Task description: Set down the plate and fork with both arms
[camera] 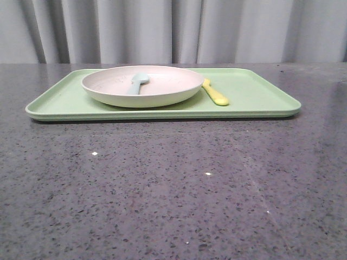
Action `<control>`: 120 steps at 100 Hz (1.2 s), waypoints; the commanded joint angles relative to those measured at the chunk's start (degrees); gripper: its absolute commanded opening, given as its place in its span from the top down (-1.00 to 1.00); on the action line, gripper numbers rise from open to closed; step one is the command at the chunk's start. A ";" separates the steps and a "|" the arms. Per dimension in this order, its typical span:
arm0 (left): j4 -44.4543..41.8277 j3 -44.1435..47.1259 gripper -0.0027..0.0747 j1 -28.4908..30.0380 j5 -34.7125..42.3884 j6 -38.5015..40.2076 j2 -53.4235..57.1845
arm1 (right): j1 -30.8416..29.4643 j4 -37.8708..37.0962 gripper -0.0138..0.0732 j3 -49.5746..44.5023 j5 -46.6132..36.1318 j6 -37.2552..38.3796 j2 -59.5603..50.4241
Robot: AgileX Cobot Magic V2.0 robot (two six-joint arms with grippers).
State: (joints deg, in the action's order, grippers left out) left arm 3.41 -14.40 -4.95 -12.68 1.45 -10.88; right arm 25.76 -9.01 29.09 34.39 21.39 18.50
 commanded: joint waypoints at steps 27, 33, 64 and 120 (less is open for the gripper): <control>1.51 14.05 0.98 5.24 13.89 -3.27 8.45 | -0.10 -1.32 0.84 1.36 -4.03 -0.37 0.36; 1.51 15.29 0.98 5.75 13.56 -3.27 10.01 | -0.10 -1.32 0.84 1.36 -4.03 -0.37 0.36; 1.41 15.13 0.98 5.94 10.93 -3.27 12.92 | -0.10 -1.32 0.84 1.36 -3.99 -0.37 0.47; 1.41 15.13 0.98 5.94 11.01 -3.27 12.92 | -0.10 -1.32 0.84 1.36 -4.04 -0.37 0.47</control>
State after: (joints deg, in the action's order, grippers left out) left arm 4.32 0.00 0.86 -5.63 -1.91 0.22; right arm 25.76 -9.01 29.09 34.39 21.39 18.50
